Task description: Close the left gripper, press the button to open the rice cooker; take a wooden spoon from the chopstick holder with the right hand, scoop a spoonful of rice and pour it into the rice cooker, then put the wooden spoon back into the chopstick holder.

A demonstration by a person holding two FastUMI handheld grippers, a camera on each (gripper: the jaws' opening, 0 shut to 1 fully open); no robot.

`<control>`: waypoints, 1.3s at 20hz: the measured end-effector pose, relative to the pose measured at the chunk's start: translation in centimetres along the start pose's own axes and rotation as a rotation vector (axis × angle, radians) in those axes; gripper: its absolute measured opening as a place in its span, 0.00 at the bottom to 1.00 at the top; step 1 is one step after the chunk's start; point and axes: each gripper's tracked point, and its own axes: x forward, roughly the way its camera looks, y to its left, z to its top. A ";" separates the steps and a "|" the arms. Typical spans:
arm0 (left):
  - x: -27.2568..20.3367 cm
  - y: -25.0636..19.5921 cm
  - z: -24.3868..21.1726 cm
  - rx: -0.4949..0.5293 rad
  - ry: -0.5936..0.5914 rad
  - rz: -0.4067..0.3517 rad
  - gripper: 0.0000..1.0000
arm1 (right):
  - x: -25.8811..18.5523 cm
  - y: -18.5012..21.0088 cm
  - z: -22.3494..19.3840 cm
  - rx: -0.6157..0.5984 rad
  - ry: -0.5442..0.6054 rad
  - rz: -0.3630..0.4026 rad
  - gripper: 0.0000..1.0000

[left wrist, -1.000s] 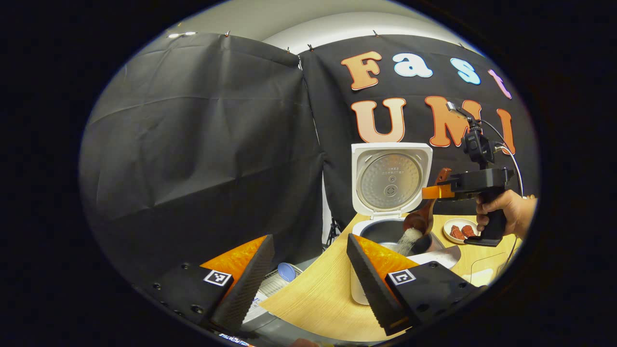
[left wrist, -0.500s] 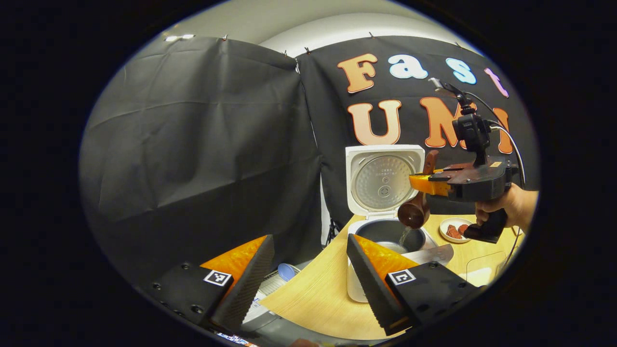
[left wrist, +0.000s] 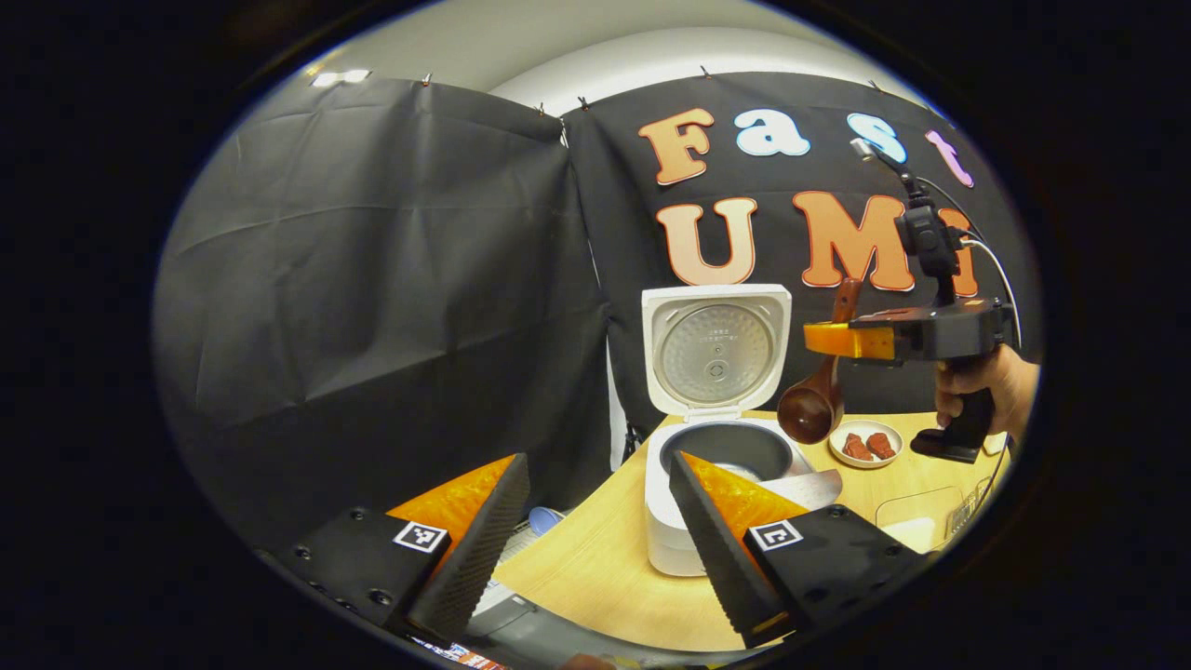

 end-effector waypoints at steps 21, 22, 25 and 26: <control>-0.7 -15.7 3.8 0.063 -0.054 -0.228 1.00 | -26.9 -25.9 -8.6 0.334 0.050 -0.603 0.13; -0.5 -16.0 4.2 0.066 -0.060 -0.231 1.00 | -27.9 -26.6 -9.4 0.349 0.055 -0.626 0.13; 0.1 -16.4 4.9 0.054 -0.067 -0.220 1.00 | -30.6 -28.4 -12.1 0.378 0.082 -0.703 0.13; 0.3 -16.3 5.2 0.049 -0.071 -0.214 1.00 | -31.2 -28.8 -12.9 0.389 0.093 -0.722 0.13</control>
